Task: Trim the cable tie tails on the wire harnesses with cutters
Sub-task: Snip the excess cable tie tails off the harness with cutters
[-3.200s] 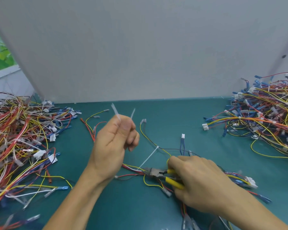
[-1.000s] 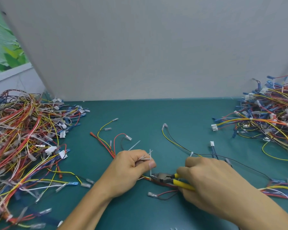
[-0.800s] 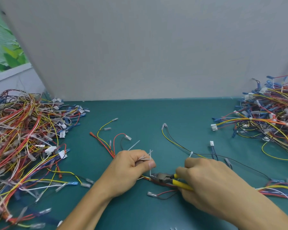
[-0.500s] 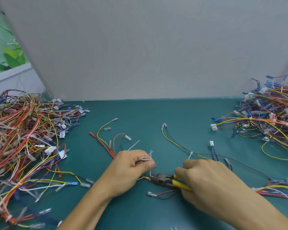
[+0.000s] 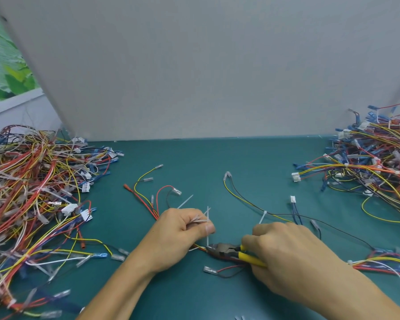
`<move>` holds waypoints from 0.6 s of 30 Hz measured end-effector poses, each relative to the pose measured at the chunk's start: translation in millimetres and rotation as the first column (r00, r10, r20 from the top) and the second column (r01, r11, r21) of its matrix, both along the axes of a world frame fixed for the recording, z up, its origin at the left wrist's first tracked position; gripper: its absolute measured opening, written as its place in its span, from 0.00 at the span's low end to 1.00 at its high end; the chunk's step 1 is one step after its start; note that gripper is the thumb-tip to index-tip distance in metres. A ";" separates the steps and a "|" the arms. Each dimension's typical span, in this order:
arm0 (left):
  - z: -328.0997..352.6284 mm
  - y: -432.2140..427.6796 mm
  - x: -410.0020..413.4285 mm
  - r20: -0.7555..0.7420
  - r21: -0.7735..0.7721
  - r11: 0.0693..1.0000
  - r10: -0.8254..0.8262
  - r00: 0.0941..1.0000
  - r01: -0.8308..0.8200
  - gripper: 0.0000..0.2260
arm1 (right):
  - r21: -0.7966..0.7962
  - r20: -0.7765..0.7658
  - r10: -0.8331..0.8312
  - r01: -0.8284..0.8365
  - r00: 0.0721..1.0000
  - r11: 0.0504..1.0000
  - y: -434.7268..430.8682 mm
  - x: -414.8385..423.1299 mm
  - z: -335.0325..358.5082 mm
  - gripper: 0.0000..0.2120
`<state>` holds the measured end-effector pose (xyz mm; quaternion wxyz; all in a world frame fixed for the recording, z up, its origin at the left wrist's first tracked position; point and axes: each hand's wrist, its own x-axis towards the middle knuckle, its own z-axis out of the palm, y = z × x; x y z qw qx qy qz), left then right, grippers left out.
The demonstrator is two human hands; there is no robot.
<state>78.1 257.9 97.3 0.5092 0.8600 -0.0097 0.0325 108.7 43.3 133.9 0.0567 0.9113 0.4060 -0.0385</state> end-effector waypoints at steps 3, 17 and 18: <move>-0.1 0.6 -0.4 0.004 -0.050 0.999 0.011 1.000 -0.011 0.13 | 0.017 0.043 -0.011 0.011 0.999 1.000 0.6 -1.6 -0.5 0.06; 6.4 24.6 10.5 0.169 -0.439 0.864 0.348 0.922 -0.246 0.12 | 0.128 -0.084 0.003 0.008 0.996 0.992 3.2 -4.3 -4.7 0.07; 5.9 29.1 11.2 0.165 -0.416 0.863 0.381 0.910 -0.286 0.12 | 0.094 -0.097 -0.001 0.010 0.995 0.996 1.9 -3.0 -3.2 0.06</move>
